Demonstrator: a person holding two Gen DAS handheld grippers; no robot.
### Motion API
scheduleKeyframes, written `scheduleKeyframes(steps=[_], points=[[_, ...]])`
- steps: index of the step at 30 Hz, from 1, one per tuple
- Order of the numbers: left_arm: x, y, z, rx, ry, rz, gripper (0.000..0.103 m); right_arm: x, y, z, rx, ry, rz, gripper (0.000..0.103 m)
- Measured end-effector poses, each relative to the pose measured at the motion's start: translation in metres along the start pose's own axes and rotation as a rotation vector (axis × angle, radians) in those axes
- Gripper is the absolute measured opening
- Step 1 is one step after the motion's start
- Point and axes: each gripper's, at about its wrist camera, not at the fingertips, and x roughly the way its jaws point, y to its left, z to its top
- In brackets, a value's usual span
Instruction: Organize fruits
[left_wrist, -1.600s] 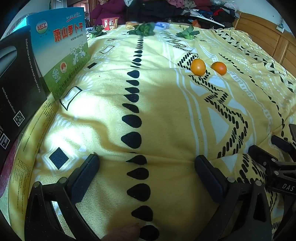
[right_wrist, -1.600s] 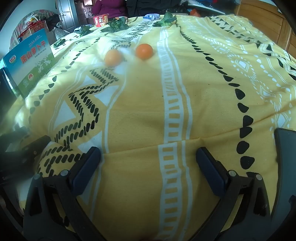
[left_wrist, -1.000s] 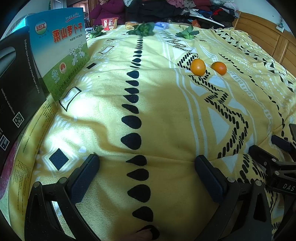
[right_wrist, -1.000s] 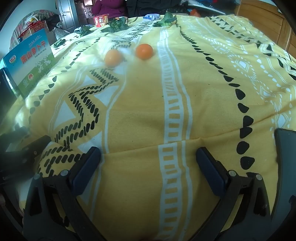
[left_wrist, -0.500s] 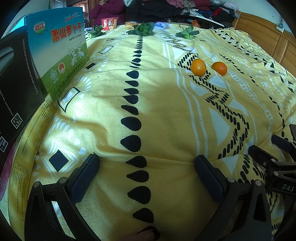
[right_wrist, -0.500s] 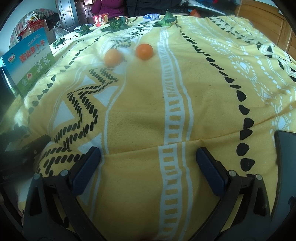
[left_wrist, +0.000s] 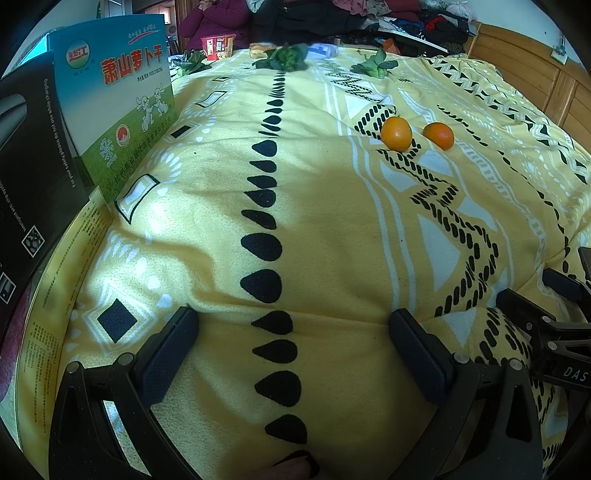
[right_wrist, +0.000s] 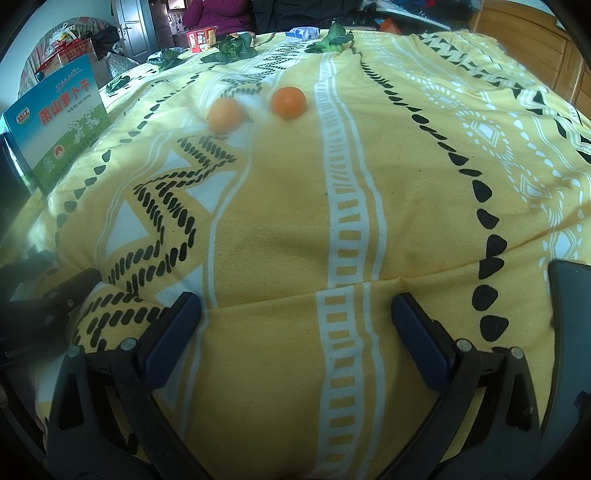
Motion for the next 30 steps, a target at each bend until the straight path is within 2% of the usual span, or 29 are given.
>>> scheduleKeyframes(steps=[12,30], points=[[0.0016,0.0006,0.0004,0.0,0.001,0.0,0.103,-0.0014,0.0033,-0.0004,-0.009,0.004,-0.017,0.103],[0.0006,-0.001,-0.0001,0.007,0.004,0.007,0.103,-0.001,0.0005,-0.0004,0.0,0.002,0.0,0.103]])
